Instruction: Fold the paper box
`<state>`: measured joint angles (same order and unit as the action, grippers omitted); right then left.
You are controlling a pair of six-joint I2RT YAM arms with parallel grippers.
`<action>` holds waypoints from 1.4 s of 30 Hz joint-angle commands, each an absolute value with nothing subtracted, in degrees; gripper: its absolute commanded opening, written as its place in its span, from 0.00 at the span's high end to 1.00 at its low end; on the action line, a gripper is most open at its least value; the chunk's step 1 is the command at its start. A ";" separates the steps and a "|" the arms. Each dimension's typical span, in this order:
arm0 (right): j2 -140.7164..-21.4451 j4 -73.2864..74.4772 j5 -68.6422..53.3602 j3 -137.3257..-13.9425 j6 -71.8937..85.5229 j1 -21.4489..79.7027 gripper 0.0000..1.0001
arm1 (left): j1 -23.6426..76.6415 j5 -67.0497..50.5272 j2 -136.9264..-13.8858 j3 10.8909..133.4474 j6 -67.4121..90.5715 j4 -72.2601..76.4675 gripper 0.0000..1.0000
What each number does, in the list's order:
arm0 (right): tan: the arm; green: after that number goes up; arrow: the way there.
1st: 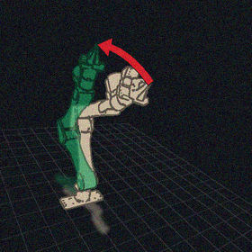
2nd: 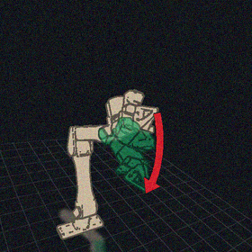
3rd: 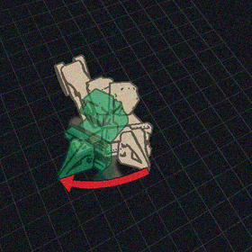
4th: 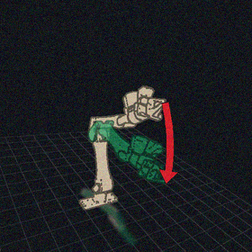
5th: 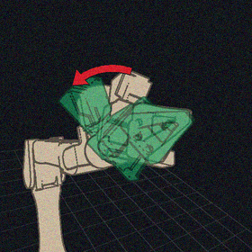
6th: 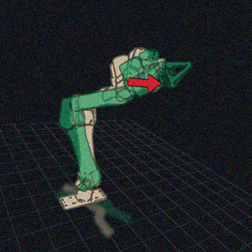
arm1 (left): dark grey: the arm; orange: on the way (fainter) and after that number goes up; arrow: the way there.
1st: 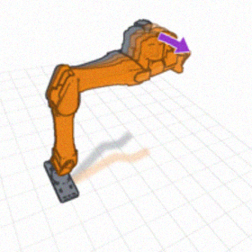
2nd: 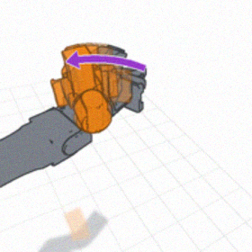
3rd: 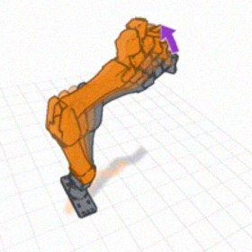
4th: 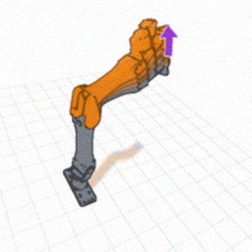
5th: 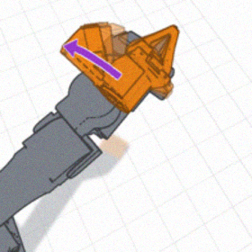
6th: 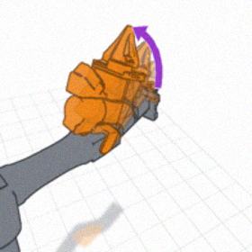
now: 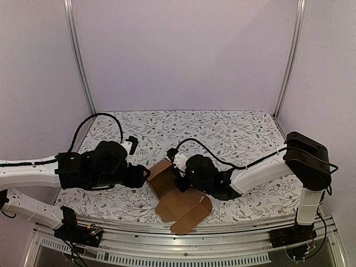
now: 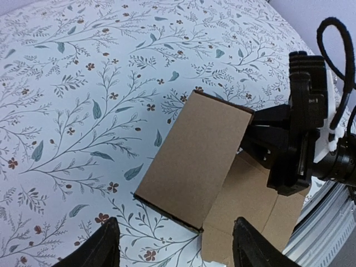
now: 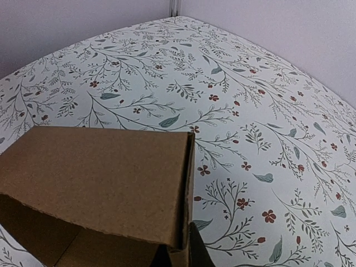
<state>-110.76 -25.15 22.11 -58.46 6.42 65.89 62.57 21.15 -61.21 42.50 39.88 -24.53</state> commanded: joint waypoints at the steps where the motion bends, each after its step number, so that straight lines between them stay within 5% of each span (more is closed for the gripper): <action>1: -111.71 -41.40 12.21 -52.44 1.46 65.41 1.00 | 62.20 21.43 -65.47 45.21 34.93 -23.59 0.35; 8: -114.56 -49.64 7.87 -49.84 0.62 65.44 1.00 | 60.69 22.86 -71.21 45.16 33.87 -19.75 0.51; 20: -120.97 -60.66 7.12 -48.37 -0.94 65.41 1.00 | 59.85 17.73 -79.03 45.36 33.55 -15.49 0.57; 33: -125.57 -66.06 6.30 -50.92 -0.26 65.43 0.70 | 59.77 18.01 -82.00 45.63 34.45 -16.32 0.62; 42: -129.59 -69.03 9.23 -53.78 1.70 65.40 0.77 | 59.68 17.83 -81.91 45.83 34.44 -17.03 0.62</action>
<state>-127.07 -66.22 7.60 -52.18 0.97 65.23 60.31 18.52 -80.64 45.84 34.50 -13.78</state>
